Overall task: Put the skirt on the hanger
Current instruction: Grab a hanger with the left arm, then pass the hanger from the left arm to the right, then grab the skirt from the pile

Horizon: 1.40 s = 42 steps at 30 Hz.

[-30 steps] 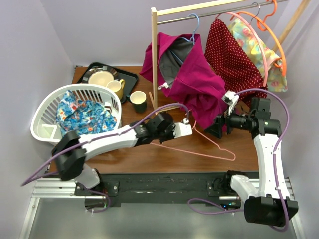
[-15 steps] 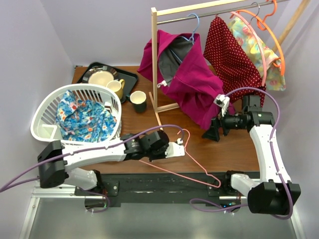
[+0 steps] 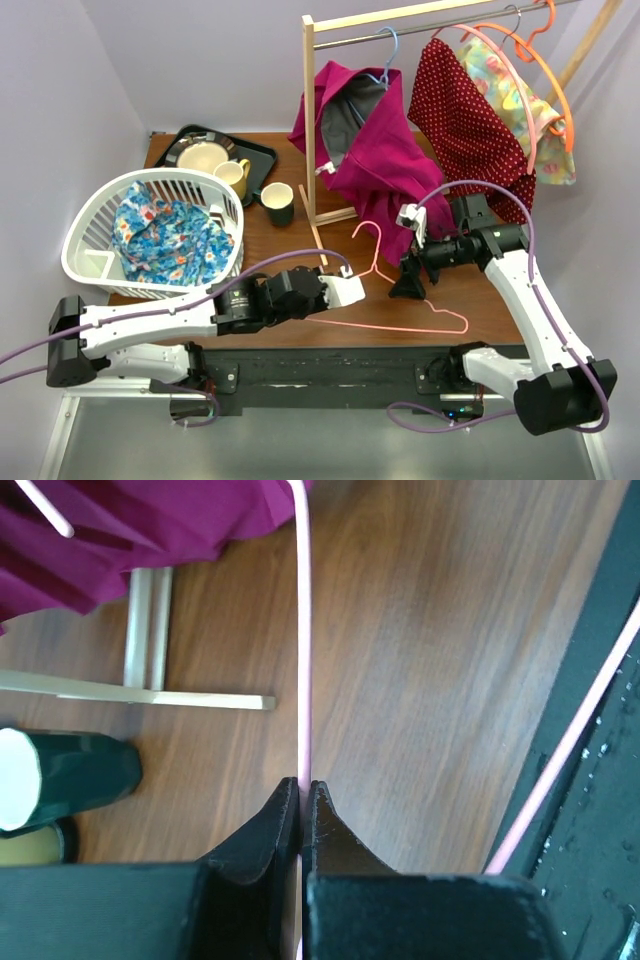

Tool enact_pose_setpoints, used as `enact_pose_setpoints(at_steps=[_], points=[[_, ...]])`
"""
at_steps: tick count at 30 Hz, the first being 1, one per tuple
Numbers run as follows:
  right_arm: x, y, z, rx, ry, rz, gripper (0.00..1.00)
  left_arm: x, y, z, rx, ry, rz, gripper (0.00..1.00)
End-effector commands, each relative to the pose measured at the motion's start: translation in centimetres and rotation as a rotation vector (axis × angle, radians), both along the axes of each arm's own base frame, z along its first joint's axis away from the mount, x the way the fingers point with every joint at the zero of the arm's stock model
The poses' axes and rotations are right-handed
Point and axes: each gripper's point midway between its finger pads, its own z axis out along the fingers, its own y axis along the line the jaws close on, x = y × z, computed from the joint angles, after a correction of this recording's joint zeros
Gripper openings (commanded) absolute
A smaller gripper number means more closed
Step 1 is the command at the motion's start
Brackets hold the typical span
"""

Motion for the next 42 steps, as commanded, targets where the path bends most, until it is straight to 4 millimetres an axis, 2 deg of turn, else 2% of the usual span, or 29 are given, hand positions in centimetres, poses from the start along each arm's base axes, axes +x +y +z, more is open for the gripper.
enact_pose_setpoints(at_steps=[1,6,7,10,11,12,15,16,17,18,19,22,24,25,26,27,28,29,30,31,32,33,34,36,37,38,40,41,42], points=[[-1.0,1.1,1.6,0.054,-0.004,0.053,0.86,1.1,0.1,3.8,-0.13,-0.08,0.078,0.0],[-1.8,1.8,2.0,0.054,0.02,0.103,0.64,1.2,0.1,5.5,-0.187,-0.13,0.072,0.0],[-1.9,2.0,2.3,0.066,0.024,0.113,0.59,1.1,0.1,5.3,-0.184,-0.134,0.068,0.0],[-2.3,2.8,3.7,0.123,0.055,0.151,0.28,1.1,-0.2,5.4,-0.194,-0.152,0.055,0.0],[-2.4,2.9,4.0,0.132,0.055,0.163,0.03,1.2,-0.2,5.3,-0.192,-0.159,0.055,0.0],[-2.5,2.9,4.4,0.132,0.068,0.171,0.0,1.2,-0.3,5.2,-0.188,-0.161,0.055,0.0],[-2.9,2.7,5.4,0.132,0.035,0.193,0.0,1.5,0.0,5.3,-0.203,-0.16,0.086,0.0],[-2.8,2.5,5.4,0.113,0.021,0.178,0.0,1.5,0.2,5.5,-0.224,-0.147,0.107,0.08],[-2.5,2.4,5.4,0.109,-0.008,0.172,0.0,1.5,0.6,5.9,-0.244,-0.142,0.123,0.22],[-2.6,2.2,5.8,0.108,-0.048,0.158,0.0,1.5,0.8,6.4,-0.269,-0.132,0.136,0.39],[-2.6,2.2,5.9,0.106,-0.058,0.143,0.0,1.3,1.0,7.0,-0.315,-0.106,0.157,0.65],[-2.2,1.8,6.0,0.087,-0.127,0.104,0.0,1.6,2.5,10.8,-0.5,-0.053,0.209,0.83],[-1.7,1.6,5.8,0.076,-0.155,0.08,0.0,3.6,5.3,13.2,-0.609,-0.03,0.307,0.89],[-1.8,1.6,5.9,0.078,-0.167,0.073,0.0,4.5,6.3,13.6,-0.648,-0.006,0.366,0.94],[-1.8,1.6,5.7,0.076,-0.166,0.072,0.0,6.5,8.5,12.9,-0.628,0.003,0.448,0.95],[-1.8,1.5,5.6,0.075,-0.167,0.072,0.0,7.6,9.6,12.8,-0.623,0.015,0.495,0.96],[-1.8,1.5,5.4,0.073,-0.165,0.069,0.0,8.6,11.0,11.5,-0.598,0.051,0.565,0.96],[-1.9,1.5,5.4,0.077,-0.165,0.07,0.0,11.2,13.6,10.1,-0.583,0.081,0.674,0.96],[-2.0,1.5,5.3,0.076,-0.166,0.071,0.0,12.4,15.0,9.0,-0.588,0.109,0.727,0.96],[-2.0,1.4,5.2,0.075,-0.166,0.07,0.0,14.8,18.6,8.6,-0.639,0.107,0.85,0.96],[-2.1,1.4,5.3,0.077,-0.172,0.069,0.0,15.3,19.2,8.4,-0.677,0.137,0.844,0.96],[-2.2,1.4,5.3,0.078,-0.172,0.069,0.0,16.1,20.8,7.9,-0.703,0.137,0.901,0.96],[-2.2,1.4,5.2,0.077,-0.176,0.065,0.0,17.4,23.9,8.1,-0.755,0.107,1.009,0.96],[-2.3,1.4,5.2,0.082,-0.182,0.064,0.0,18.4,26.5,7.9,-0.774,0.064,1.111,0.95],[-2.3,1.3,5.2,0.082,-0.182,0.063,0.0,19.2,28.5,7.3,-0.763,0.02,1.199,0.95],[-2.4,1.4,5.2,0.084,-0.185,0.064,0.0,19.5,31.0,6.8,-0.725,-0.046,1.321,0.95],[-2.5,1.4,5.3,0.088,-0.19,0.066,0.0,19.9,34.0,4.8,-0.625,-0.099,1.478,0.94],[-2.5,1.3,5.4,0.089,-0.192,0.063,0.0,19.4,36.7,4.4,-0.545,-0.181,1.607,0.94],[-2.6,1.4,5.4,0.091,-0.192,0.065,0.0,19.2,37.9,3.9,-0.499,-0.212,1.675,0.94]])
